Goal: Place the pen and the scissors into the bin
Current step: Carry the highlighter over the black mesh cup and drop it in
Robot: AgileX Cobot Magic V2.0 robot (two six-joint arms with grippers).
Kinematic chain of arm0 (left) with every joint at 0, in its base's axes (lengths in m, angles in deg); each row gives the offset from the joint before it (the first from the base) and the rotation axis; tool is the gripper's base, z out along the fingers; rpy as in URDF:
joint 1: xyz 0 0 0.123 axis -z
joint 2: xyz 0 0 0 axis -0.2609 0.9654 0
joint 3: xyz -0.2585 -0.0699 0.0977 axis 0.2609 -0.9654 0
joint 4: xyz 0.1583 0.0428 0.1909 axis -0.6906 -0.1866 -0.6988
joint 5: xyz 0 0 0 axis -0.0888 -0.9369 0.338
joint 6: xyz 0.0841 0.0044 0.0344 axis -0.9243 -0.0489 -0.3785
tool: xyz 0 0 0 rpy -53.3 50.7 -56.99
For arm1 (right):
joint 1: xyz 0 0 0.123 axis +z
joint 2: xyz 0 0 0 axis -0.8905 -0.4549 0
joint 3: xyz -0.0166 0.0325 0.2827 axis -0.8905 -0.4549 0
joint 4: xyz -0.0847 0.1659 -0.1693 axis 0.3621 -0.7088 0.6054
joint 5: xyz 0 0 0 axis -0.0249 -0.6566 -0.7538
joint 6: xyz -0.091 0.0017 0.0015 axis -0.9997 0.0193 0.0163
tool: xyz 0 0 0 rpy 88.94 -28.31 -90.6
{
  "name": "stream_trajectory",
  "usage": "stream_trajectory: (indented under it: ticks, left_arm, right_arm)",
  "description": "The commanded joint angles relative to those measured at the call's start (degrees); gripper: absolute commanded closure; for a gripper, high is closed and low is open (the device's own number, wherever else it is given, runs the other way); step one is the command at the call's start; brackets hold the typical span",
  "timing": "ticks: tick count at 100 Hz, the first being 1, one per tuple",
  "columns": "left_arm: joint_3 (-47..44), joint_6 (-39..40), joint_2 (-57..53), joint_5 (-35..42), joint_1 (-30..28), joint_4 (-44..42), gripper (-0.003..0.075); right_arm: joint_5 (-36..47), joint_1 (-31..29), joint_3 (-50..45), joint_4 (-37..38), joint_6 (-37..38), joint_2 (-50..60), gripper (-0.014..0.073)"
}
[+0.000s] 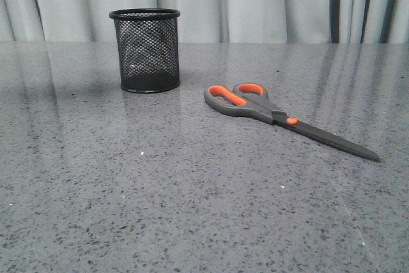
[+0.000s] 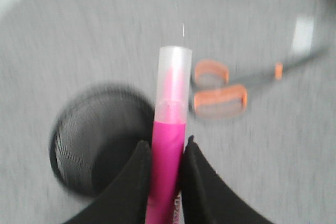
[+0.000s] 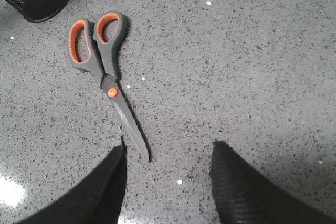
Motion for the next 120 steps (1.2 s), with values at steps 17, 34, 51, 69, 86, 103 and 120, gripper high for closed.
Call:
stream_trajectory:
  ticks: [17,34,51,69,86,103,120]
  left_arm:
    - [1.9,-1.7,0.2,9.3,0.2,21.7,0.0742]
    - [1.9,-7.5,4.2,8.7,1.0,31.0,0.0742]
    - [1.9,-11.6,8.5,8.6,3.2,31.8,0.0742]
    - [1.9,-13.8,11.2,9.9,4.1,32.3,0.0742]
    - [1.9,-13.8,12.5,10.4,3.9,29.5,0.0742]
    - [1.6,-13.8,13.2,11.5,3.9,28.5,0.0742]
    - [1.6,-13.6,13.5,12.0,3.4,26.6,0.0742]
  right_arm:
    - [2.5,-0.2,2.0,-0.8,-0.7,-0.2,0.0265]
    - [2.4,-0.2,2.0,-0.8,-0.7,-0.2,0.0265]
    - [2.4,-0.2,2.0,-0.8,-0.7,-0.2,0.0265]
    - [2.4,-0.2,2.0,-0.8,-0.7,-0.2,0.0265]
    - [2.4,-0.2,2.0,-0.8,-0.7,-0.2,0.0265]
    - [2.4,-0.2,2.0,-0.8,-0.7,-0.2,0.0265]
    - [2.4,-0.2,2.0,-0.8,-0.7,-0.2,0.0265]
